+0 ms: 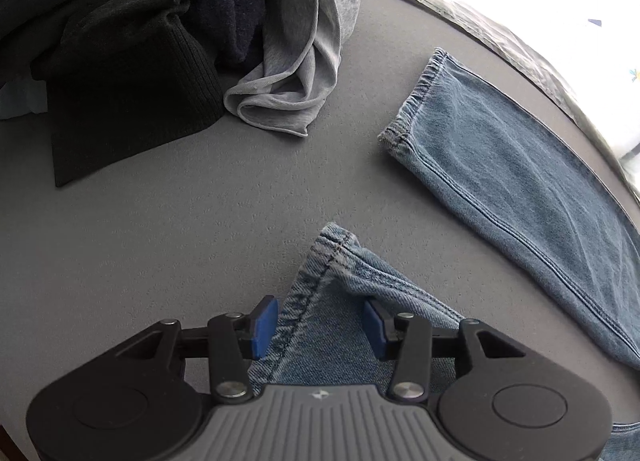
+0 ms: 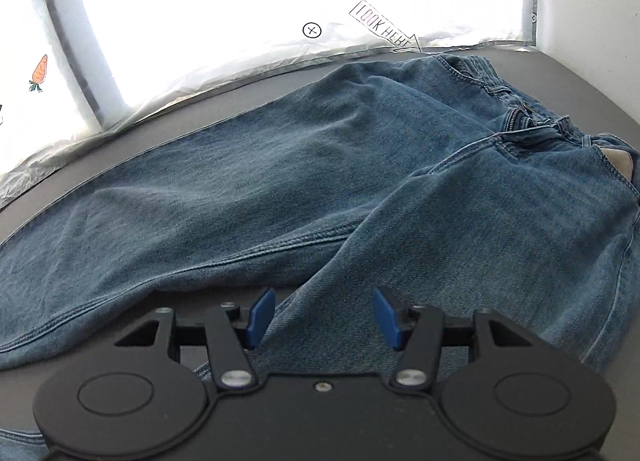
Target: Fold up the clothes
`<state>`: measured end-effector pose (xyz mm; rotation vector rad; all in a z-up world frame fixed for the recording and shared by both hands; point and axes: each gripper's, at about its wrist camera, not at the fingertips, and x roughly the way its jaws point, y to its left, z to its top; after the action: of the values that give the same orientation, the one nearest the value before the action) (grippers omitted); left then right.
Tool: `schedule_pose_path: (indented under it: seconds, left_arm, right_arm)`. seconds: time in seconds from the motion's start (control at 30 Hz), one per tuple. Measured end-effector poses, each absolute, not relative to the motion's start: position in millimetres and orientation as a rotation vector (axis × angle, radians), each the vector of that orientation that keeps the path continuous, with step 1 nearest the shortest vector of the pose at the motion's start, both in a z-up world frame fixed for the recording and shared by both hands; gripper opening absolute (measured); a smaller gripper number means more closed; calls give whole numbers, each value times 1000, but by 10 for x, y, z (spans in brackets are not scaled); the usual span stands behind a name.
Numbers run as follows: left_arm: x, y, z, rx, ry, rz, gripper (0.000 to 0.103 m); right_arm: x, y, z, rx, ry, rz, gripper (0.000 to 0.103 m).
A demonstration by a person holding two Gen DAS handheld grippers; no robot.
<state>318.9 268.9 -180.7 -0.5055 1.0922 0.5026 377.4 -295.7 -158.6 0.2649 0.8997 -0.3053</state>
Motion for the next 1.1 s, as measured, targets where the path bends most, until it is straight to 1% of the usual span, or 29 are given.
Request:
schedule_pose_path:
  seconds: [0.2, 0.27, 0.33, 0.37, 0.4, 0.5, 0.7, 0.8, 0.87, 0.93, 0.97, 1.0, 1.03, 1.07, 1.1]
  left_arm:
    - [3286, 2788, -1837, -574, 1106, 513, 49]
    - [3308, 2774, -1837, -561, 1110, 514, 49]
    - [3338, 2753, -1840, -533, 1117, 510, 49]
    - [3349, 2742, -1841, -520, 1120, 508, 49]
    - [3358, 2732, -1843, -508, 1123, 506, 50]
    - [3371, 2711, -1848, -489, 1123, 502, 52]
    - [3358, 2697, -1858, -488, 1114, 502, 55]
    - [3368, 2686, -1866, -483, 1109, 496, 60]
    - [3374, 2671, -1868, -474, 1106, 500, 61]
    - [3376, 2654, -1864, -457, 1108, 503, 61]
    - [3359, 2654, -1853, -449, 1109, 510, 61]
    - [3343, 2654, -1842, -441, 1110, 517, 61]
    - [3322, 2658, -1830, -437, 1109, 522, 61]
    - [3287, 2673, -1816, -444, 1108, 524, 61]
    - [3246, 2688, -1808, -451, 1109, 526, 61]
  right_arm:
    - [4066, -2868, -1746, 210, 996, -378, 56]
    - [4124, -2850, -1797, 189, 1017, -395, 53]
    - [4145, -2833, -1795, 165, 1015, -387, 47]
    - [4144, -2857, -1749, 177, 994, -386, 32]
    - [4144, -2882, -1702, 189, 972, -385, 7]
    - [4143, -2956, -1561, 225, 908, -382, 3]
    - [4141, -3103, -1280, 296, 780, -375, 3]
    - [4141, -3177, -1141, 330, 716, -371, 3]
    - [4300, -3222, -1249, 319, 755, -367, 4]
    - [4434, -3253, -1410, 307, 836, -361, 9]
    - [4470, -3253, -1465, 303, 880, -356, 14]
    - [4451, -3250, -1471, 311, 886, -356, 24]
    - [4408, -3247, -1447, 319, 874, -351, 31]
    - [4338, -3242, -1405, 323, 847, -344, 43]
    - [4260, -3233, -1358, 309, 828, -345, 49]
